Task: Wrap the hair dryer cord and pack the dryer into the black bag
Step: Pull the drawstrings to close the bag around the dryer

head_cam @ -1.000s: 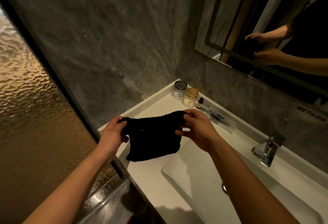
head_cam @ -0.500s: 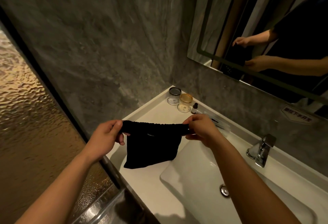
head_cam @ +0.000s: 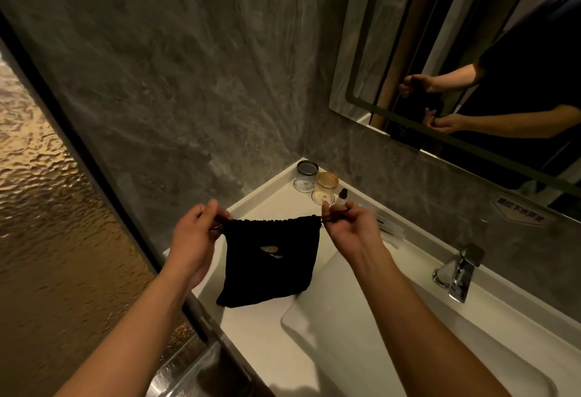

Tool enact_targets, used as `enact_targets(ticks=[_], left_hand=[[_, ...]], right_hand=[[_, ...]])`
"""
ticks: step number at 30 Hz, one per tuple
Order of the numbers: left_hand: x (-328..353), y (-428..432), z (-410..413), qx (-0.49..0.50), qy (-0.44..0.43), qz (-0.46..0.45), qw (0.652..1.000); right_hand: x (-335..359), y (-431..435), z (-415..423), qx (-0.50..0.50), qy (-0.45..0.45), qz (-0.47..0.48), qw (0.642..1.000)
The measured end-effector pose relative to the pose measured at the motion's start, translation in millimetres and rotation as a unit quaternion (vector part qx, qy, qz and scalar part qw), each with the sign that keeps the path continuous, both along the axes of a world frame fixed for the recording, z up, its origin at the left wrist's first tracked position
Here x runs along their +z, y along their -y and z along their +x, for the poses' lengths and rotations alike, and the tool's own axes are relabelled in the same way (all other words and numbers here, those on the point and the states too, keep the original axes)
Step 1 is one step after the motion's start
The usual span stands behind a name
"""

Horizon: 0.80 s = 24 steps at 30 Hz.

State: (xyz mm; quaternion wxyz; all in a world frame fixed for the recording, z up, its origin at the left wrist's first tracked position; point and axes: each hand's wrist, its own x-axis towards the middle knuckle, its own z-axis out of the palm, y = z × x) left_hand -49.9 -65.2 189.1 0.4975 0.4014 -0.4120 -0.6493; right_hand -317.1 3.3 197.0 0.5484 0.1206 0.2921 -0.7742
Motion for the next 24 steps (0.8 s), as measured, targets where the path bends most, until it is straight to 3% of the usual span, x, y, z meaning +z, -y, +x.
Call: enact_targets(ticks=[2,4,6,7,8,10,12,13,14,16,17,18,20,22,24], left_hand=[[6,0,-4,-0.015,-0.161,0.079,0.984],[10,3,-4,-0.02,-0.248,0.134,0.959],[13,4,-4,-0.031,-0.257,0.133,0.957],[13,4,-3,-0.039,-0.238,0.114,0.964],[13,4,-3,-0.044,-0.205,0.085,0.974],[14,6,-4,-0.04,-0.133,0.017,0.99],[15,10,-3,-0.013,-0.085,-0.038,0.996],[16,13,-1,0.003,-0.062,-0.059,0.996],[16,16,2,0.019,-0.018,-0.09,0.996],[14,19,10,0.033,0.151,-0.2,0.967],[13,19,13,0.013,0.249,-0.267,0.931],[10,17,15,-0.029,0.341,-0.32,0.883],[3,12,18,-0.11,0.512,-0.407,0.749],[-3,8,18,-0.125,0.615,-0.453,0.633],[-7,5,19,-0.104,0.65,-0.466,0.591]], right_hand=[[-4,2,-2,0.021,-0.003,-0.008,1.0],[-4,3,-5,0.075,-0.067,0.006,0.995],[0,1,-10,0.133,-0.217,0.049,0.966],[2,0,-13,0.155,-0.33,0.078,0.928],[4,-3,-14,0.173,-0.458,0.1,0.866],[7,-8,-14,0.225,-0.679,0.112,0.69],[7,-13,-15,0.282,-0.808,0.124,0.502],[8,-15,-15,0.299,-0.843,0.138,0.426],[9,-17,-17,0.309,-0.861,0.143,0.378],[7,-19,-22,0.329,-0.864,0.136,0.356],[5,-20,-23,0.332,-0.863,0.13,0.359],[4,-20,-23,0.33,-0.861,0.125,0.366],[1,-21,-22,0.31,-0.857,0.123,0.393],[-4,-21,-21,0.273,-0.853,0.136,0.423],[-8,-21,-21,0.234,-0.853,0.154,0.44]])
